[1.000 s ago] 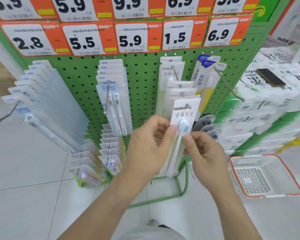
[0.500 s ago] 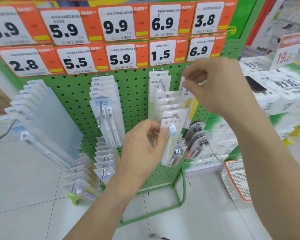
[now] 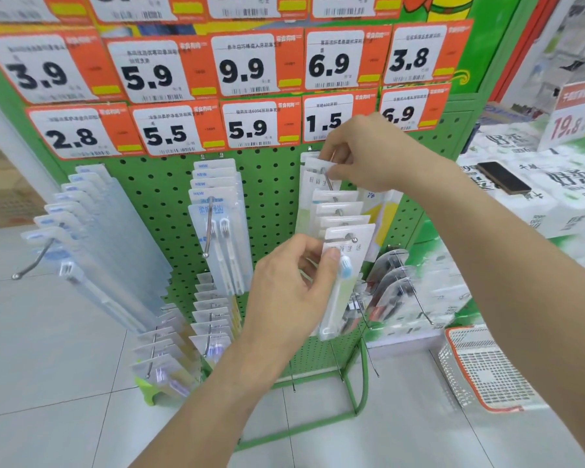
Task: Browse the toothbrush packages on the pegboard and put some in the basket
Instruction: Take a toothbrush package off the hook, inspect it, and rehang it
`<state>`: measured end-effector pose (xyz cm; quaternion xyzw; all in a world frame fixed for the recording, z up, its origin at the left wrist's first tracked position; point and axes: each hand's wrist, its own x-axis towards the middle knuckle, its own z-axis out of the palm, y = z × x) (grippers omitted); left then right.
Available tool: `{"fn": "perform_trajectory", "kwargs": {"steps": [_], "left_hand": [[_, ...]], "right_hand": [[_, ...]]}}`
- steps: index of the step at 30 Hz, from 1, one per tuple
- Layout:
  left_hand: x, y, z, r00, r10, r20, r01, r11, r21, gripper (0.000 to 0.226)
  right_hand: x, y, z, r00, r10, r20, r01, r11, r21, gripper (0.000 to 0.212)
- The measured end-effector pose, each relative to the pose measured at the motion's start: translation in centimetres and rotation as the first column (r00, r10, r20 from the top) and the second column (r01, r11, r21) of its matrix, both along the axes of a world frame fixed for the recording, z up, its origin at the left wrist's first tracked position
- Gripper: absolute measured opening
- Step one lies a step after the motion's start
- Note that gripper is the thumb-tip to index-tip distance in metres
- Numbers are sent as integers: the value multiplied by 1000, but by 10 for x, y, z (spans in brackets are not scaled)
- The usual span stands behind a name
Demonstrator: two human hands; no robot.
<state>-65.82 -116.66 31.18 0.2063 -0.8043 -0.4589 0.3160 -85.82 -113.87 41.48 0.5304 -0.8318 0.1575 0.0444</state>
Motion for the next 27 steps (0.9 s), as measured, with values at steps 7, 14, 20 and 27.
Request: {"fn": "perform_trajectory", "kwargs": {"steps": [7, 14, 20, 27], "left_hand": [[-4, -2, 1, 1000, 12, -15, -12, 1000, -15, 10], [-10, -2, 0, 998, 61, -33, -62, 997, -38, 11], [-15, -6, -2, 995, 91, -35, -93, 993, -69, 15], [-20, -8, -1, 994, 108, -30, -110, 992, -61, 13]], "right_hand": [[3, 18, 8, 1000, -24, 12, 25, 998, -55, 19], [9, 33, 9, 999, -53, -14, 50, 991, -124, 25], [6, 45, 7, 993, -116, -13, 108, 953, -282, 27], [22, 63, 8, 986, -164, -26, 96, 691, -716, 25]]}}
